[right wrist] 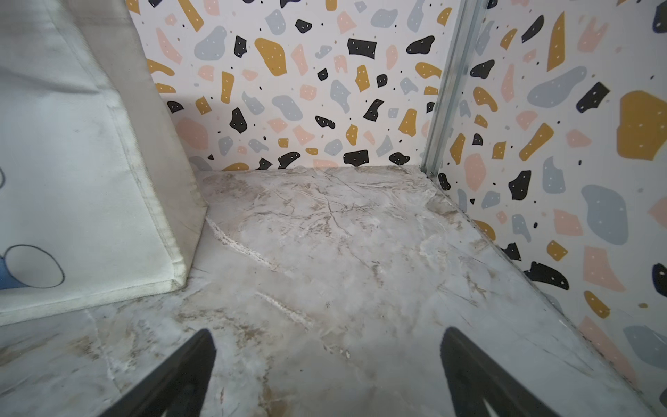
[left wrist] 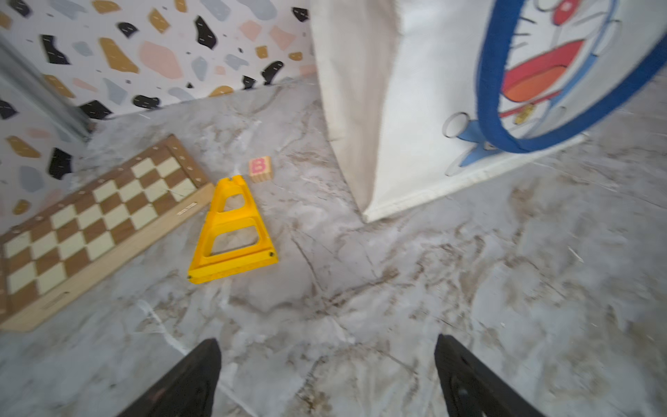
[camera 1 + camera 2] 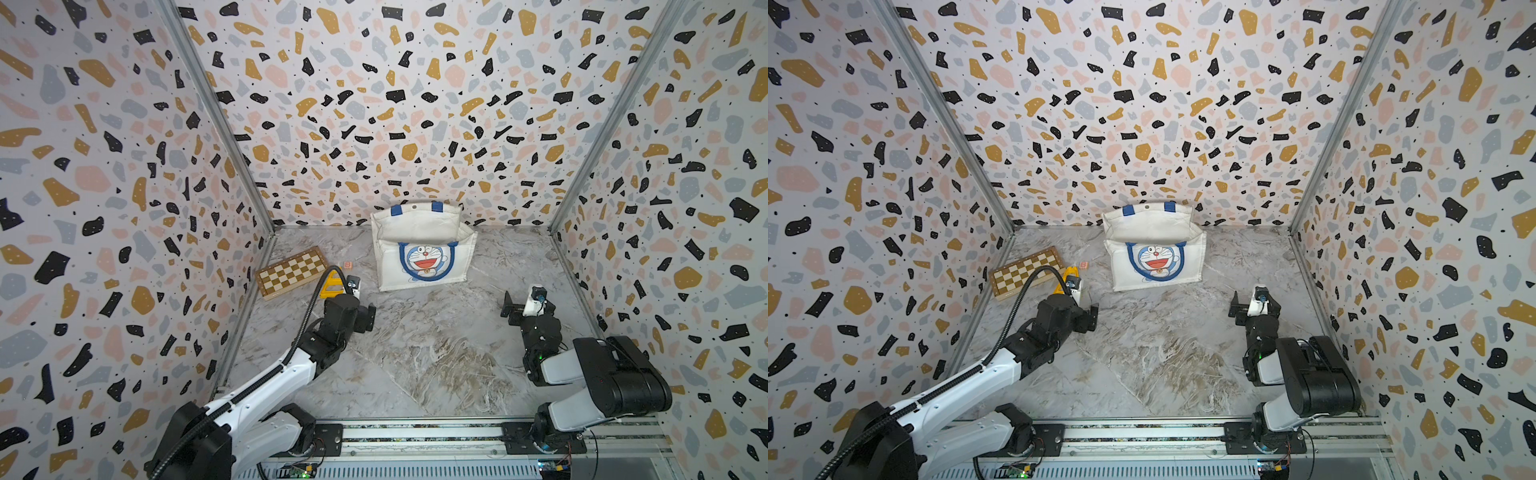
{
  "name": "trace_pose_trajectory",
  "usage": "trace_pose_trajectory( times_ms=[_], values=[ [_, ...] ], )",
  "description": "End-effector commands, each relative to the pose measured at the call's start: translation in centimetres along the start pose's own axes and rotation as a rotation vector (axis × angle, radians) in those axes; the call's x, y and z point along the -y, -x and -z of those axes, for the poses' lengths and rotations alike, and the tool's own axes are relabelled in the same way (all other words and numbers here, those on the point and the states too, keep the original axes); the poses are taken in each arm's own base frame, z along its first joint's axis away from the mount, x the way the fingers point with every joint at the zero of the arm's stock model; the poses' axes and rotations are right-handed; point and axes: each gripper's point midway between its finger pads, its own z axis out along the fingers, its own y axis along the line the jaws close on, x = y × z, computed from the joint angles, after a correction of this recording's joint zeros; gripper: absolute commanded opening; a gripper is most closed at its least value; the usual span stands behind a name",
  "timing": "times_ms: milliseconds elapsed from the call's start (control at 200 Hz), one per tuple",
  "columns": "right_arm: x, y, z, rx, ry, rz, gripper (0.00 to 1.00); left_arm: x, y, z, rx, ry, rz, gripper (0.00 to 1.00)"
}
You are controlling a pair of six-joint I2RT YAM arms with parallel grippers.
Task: Put the compass set into the canvas bag
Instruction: Reset both arms
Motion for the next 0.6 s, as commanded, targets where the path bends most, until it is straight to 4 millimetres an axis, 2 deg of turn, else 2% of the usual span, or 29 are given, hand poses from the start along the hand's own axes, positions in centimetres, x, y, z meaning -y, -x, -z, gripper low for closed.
trace_pose_trajectory(
  times_ms=[0, 140, 230, 275, 405, 506, 596],
  values=[
    [0.3, 0.8, -0.2, 0.022, -0.026, 0.013, 0.99, -3.9, 3.6, -0.4, 0.094, 0.149, -0.019, 0.96],
    [0.2, 0.8, -0.2, 0.021, -0.025, 0.013, 0.99, -7.9, 2.4, -2.2, 0.108, 0.234, -0.022, 0.99],
    [0.2, 0.7, -0.2, 0.02, -0.024, 0.014, 0.99, -8.1, 1.4, -3.4, 0.188, 0.155, 0.012, 0.98],
    [0.2, 0.7, -0.2, 0.02, -0.024, 0.012, 0.99, -8.8, 1.1, -3.8, 0.212, 0.151, 0.079, 0.98],
    [0.2, 0.7, -0.3, 0.02, -0.024, 0.012, 0.99, -9.5, 1.1, -4.8, 0.155, 0.141, 0.108, 0.95],
    [0.2, 0.7, -0.2, 0.018, -0.024, 0.013, 0.99, -9.7, 0.7, -4.6, 0.133, 0.158, 0.105, 0.95],
    [0.2, 0.7, -0.2, 0.019, -0.023, 0.012, 0.99, -12.4, -2.2, -4.2, 0.016, 0.327, 0.107, 0.94]
  ],
)
